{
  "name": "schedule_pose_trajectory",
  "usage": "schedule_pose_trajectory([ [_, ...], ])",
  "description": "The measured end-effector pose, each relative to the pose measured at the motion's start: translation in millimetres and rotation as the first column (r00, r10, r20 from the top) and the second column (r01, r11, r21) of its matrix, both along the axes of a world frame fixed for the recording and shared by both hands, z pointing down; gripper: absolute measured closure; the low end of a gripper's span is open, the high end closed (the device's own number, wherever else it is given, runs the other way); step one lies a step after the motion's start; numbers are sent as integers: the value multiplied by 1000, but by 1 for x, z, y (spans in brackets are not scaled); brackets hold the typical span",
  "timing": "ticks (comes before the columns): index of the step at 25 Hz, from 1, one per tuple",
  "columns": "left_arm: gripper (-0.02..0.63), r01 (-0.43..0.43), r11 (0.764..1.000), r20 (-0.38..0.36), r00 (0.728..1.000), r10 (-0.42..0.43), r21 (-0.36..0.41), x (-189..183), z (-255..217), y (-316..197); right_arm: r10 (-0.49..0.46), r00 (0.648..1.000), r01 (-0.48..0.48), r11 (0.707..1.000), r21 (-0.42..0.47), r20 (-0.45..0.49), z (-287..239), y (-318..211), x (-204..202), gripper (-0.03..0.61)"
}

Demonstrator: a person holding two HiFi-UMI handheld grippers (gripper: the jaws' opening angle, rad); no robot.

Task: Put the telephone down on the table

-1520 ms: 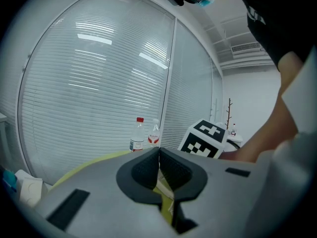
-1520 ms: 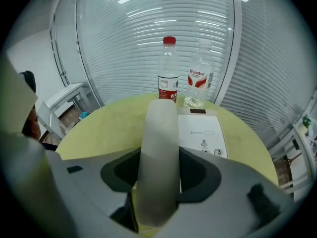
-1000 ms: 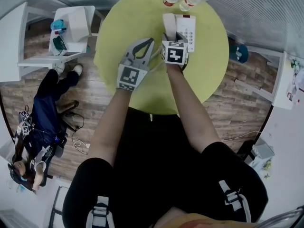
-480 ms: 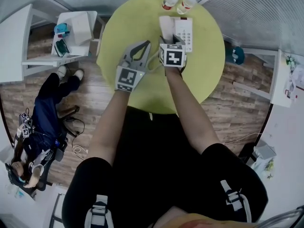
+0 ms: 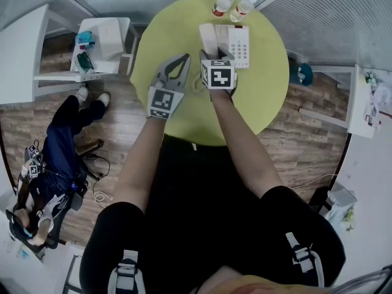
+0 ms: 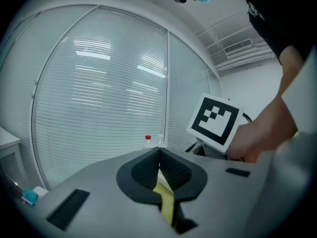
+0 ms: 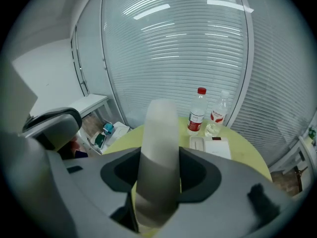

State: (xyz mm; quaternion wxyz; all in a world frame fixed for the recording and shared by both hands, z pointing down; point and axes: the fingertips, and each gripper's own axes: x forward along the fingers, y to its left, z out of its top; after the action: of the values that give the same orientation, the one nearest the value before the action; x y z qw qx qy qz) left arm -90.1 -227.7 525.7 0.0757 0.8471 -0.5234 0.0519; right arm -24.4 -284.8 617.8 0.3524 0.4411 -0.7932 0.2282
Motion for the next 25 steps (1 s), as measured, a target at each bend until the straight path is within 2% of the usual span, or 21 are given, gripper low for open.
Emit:
schedule_pose_trajectory([
  [11, 601, 81, 997, 3, 997, -81, 1, -48, -4, 21, -81, 996, 81, 997, -14, 28, -10, 28, -56, 364],
  [25, 601, 187, 982, 5, 982, -186, -21, -108, 12, 48, -157, 986, 160, 985, -63, 50, 11, 56, -118, 364],
])
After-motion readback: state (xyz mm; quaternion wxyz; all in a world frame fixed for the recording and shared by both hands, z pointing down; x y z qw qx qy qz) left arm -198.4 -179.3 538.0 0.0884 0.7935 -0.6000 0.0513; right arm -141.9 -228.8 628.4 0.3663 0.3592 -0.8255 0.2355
